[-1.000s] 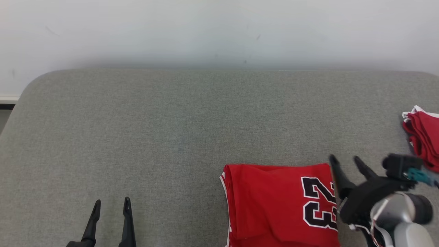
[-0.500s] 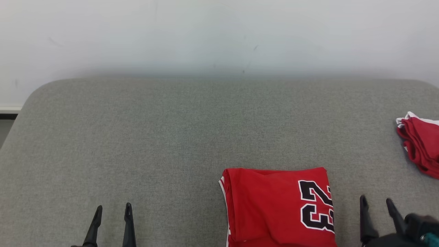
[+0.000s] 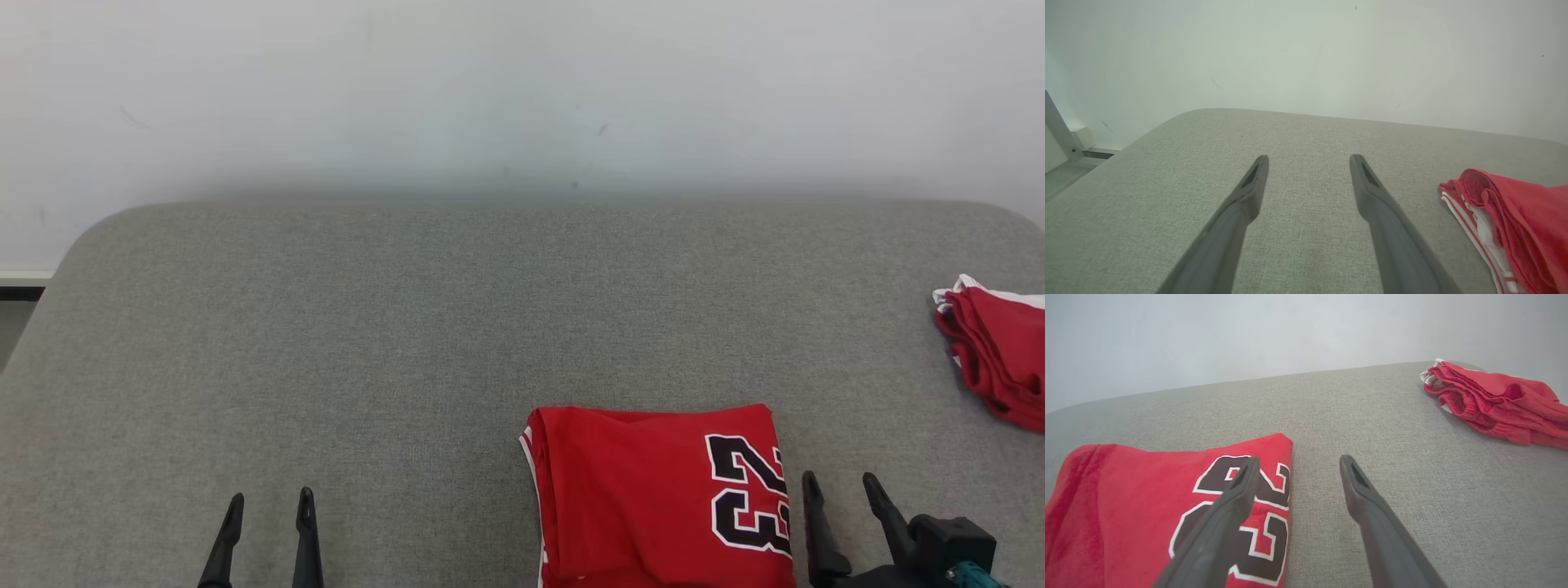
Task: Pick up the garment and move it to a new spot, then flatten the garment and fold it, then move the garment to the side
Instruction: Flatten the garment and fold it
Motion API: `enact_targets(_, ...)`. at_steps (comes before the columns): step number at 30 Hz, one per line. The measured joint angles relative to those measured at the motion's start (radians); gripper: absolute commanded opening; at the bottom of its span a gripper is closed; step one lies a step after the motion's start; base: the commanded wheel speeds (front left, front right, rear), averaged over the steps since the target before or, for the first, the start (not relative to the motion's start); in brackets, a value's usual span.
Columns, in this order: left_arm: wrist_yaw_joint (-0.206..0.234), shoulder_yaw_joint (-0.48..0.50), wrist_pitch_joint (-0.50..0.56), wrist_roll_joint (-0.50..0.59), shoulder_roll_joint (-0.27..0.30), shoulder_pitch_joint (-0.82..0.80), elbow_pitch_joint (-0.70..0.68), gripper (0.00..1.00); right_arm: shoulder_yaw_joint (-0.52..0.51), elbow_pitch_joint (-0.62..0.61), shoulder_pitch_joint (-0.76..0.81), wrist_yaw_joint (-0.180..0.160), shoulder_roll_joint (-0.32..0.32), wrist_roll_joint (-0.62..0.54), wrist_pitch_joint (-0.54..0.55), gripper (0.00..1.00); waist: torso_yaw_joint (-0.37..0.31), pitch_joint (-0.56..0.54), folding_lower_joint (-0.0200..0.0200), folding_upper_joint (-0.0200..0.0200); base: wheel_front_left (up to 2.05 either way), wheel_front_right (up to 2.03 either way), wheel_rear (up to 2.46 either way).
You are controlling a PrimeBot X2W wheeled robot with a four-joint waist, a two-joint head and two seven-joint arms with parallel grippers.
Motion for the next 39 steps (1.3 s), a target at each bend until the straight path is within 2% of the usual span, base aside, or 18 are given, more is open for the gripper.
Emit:
enact_targets(5, 0.000, 0.004, 0.000, 0.000, 0.000, 0.013, -0.002, 1.00, 0.126, -0.046, -0.001, 0.000, -0.001, -0.009, 0.022, 1.00, 0.007, -0.006, 0.0000, 0.0000, 0.00, 0.00, 0.00)
enact_targets(11, -0.002, 0.002, 0.000, 0.000, 0.000, 0.016, -0.003, 1.00, 0.337, -0.108, -0.001, 0.000, 0.001, -0.052, 0.135, 1.00, 0.016, -0.003, 0.0000, 0.0000, 0.00, 0.00, 0.00)
enact_targets(17, -0.002, -0.006, 0.000, -0.004, 0.000, 0.016, -0.001, 1.00, 0.485, -0.091, -0.012, 0.000, 0.001, -0.059, 0.234, 1.00, 0.029, 0.008, 0.0001, 0.0000, 0.00, 0.00, 0.00)
enact_targets(22, -0.005, -0.008, 0.000, -0.005, 0.000, 0.012, 0.002, 1.00, 0.526, -0.040, -0.035, 0.000, -0.004, -0.081, 0.280, 1.00, 0.044, 0.019, 0.0001, 0.0000, 0.00, 0.00, 0.00)
enact_targets(33, -0.005, -0.013, 0.000, -0.009, 0.000, -0.007, 0.007, 1.00, 0.525, 0.038, -0.085, 0.000, -0.002, -0.173, 0.306, 1.00, 0.070, 0.049, 0.0001, 0.0001, 0.00, 0.00, 0.00)
enact_targets(36, -0.005, -0.013, 0.000, -0.009, 0.000, -0.009, 0.008, 1.00, 0.519, 0.047, -0.093, 0.000, -0.002, -0.187, 0.311, 0.79, 0.075, 0.056, 0.0001, 0.0001, 0.00, 0.00, 0.00)
enact_targets(37, -0.005, -0.012, 0.000, -0.010, 0.000, -0.011, 0.008, 1.00, 0.517, 0.049, -0.094, 0.000, -0.002, -0.189, 0.311, 0.65, 0.076, 0.058, 0.0001, 0.0000, 0.00, 0.00, 0.00)
enact_targets(39, -0.005, -0.012, 0.000, -0.012, 0.000, -0.012, 0.008, 1.00, 0.516, 0.056, -0.096, 0.000, -0.001, -0.190, 0.311, 0.30, 0.076, 0.062, 0.0001, 0.0001, 0.00, 0.00, 0.00)
